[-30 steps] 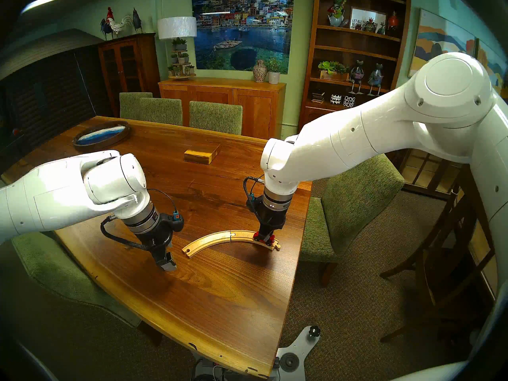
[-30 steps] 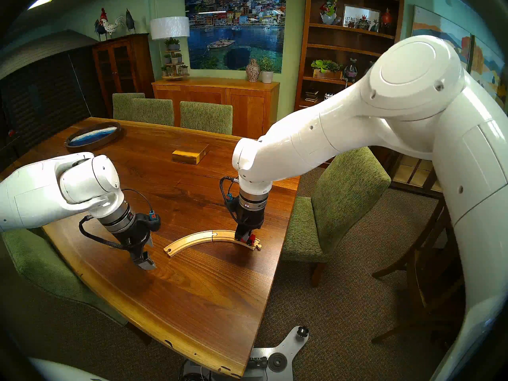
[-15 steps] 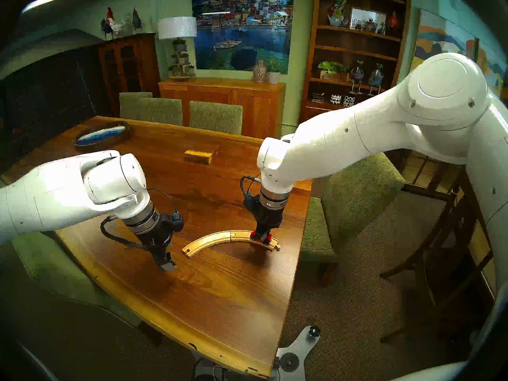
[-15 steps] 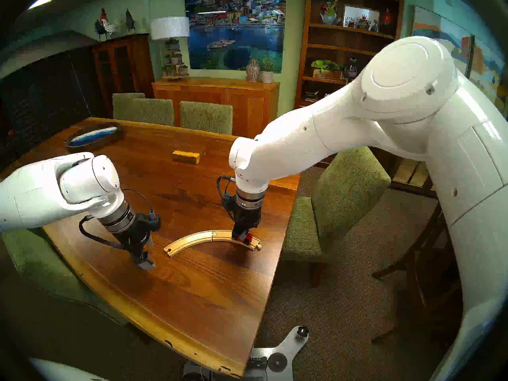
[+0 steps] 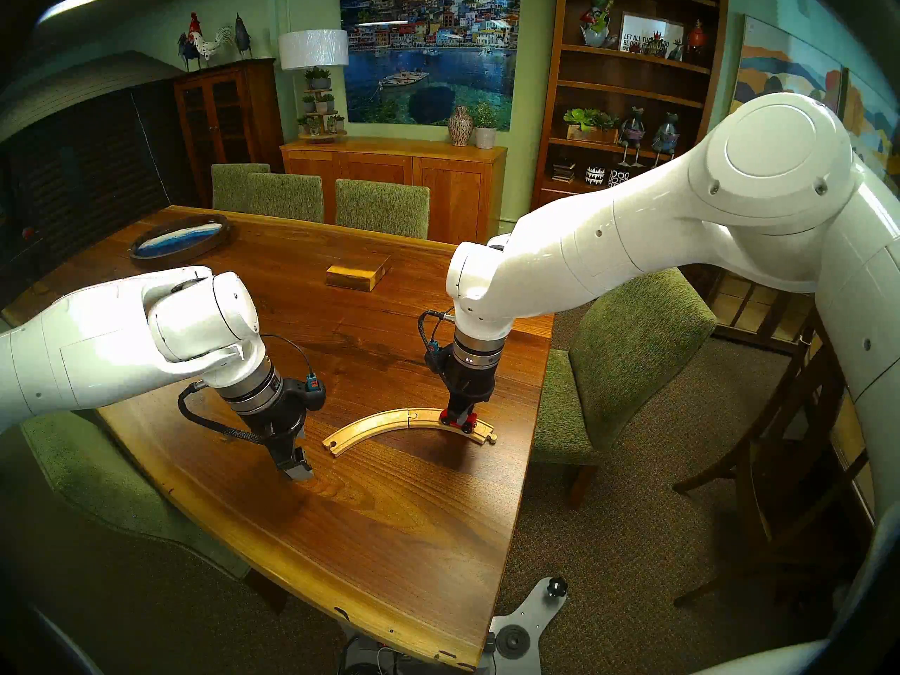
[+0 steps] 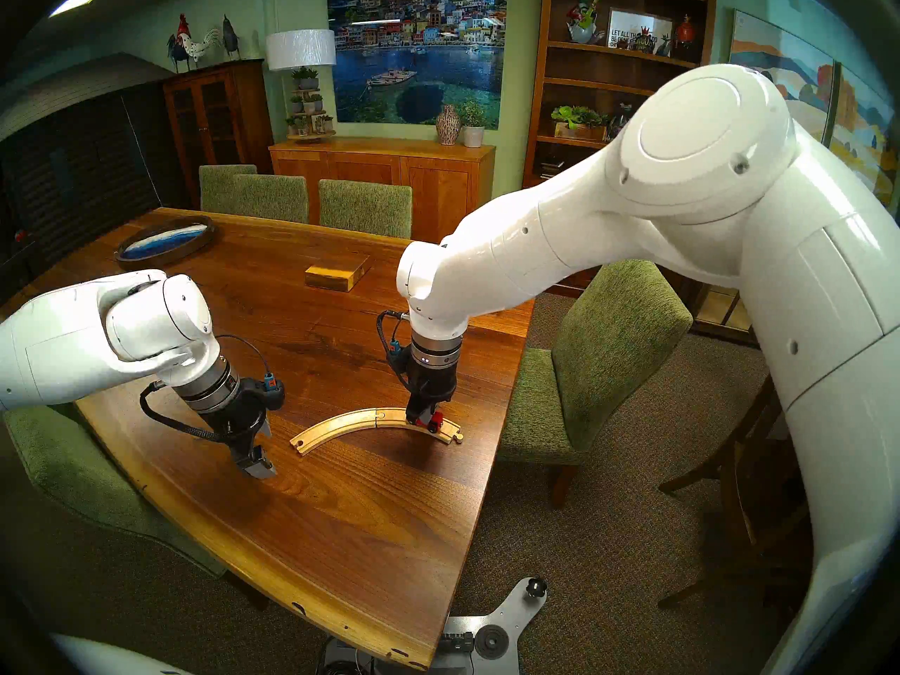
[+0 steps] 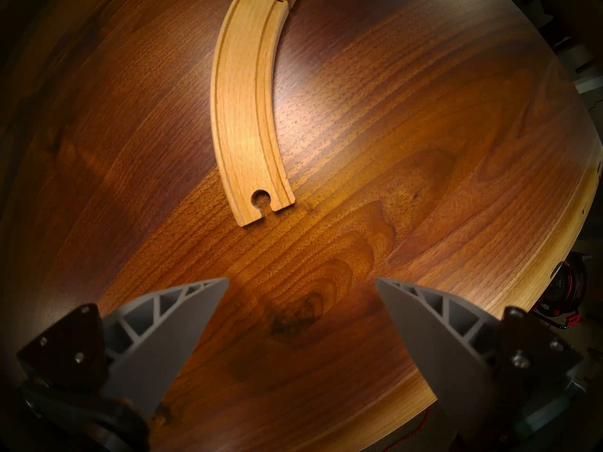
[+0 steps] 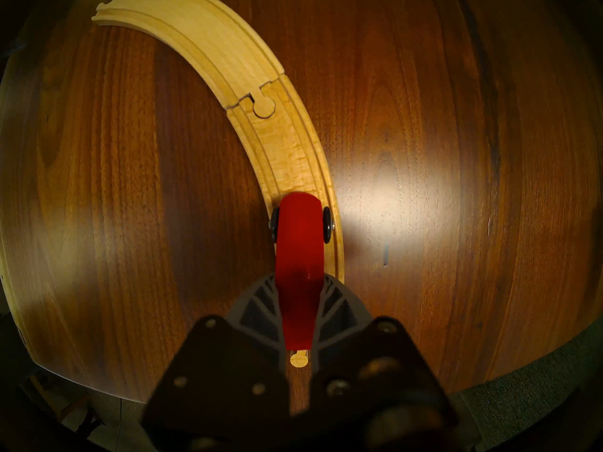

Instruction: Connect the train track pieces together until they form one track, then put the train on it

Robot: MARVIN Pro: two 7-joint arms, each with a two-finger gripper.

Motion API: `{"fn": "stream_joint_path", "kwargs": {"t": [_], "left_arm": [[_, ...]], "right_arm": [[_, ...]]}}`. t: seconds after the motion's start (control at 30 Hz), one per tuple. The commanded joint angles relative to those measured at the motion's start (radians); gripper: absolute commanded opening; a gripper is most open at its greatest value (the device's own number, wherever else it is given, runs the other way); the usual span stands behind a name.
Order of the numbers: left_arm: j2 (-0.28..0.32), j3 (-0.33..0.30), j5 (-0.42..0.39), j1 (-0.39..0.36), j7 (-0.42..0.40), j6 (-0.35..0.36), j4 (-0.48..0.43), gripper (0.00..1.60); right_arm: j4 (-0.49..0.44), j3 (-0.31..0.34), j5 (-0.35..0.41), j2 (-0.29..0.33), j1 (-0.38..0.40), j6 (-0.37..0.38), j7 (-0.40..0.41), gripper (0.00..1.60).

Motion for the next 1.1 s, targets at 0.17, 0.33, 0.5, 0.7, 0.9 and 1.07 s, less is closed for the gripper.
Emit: {"fn": "stream_joint_path", "kwargs": {"t": [0.17,0.33,0.5,0.7,0.9,1.07], "left_arm": [[0.000,-0.021,0.002,-0.035,-0.005,-0.002,0.002,1.60],[0.000,-0.021,0.002,-0.035,-0.005,-0.002,0.002,1.60],[0.000,-0.021,0.002,-0.035,-0.005,-0.002,0.002,1.60],[0.000,-0.021,0.002,-0.035,-0.005,-0.002,0.002,1.60],[0.000,-0.021,0.002,-0.035,-0.005,-0.002,0.002,1.60],[0.000,-0.021,0.002,-0.035,-0.005,-0.002,0.002,1.60]], "right_arm": [[0.065,0.012,-0.031,-0.038,0.009,-0.005,0.045,0.00],[0.102,0.011,-0.049,-0.063,-0.012,-0.013,0.064,0.00],[0.127,0.009,-0.061,-0.080,-0.022,-0.020,0.076,0.00],[0.179,0.001,-0.096,-0.119,-0.040,-0.039,0.112,0.00],[0.224,-0.004,-0.125,-0.156,-0.056,-0.055,0.151,0.00],[0.250,-0.010,-0.147,-0.180,-0.068,-0.065,0.180,0.00]]}}
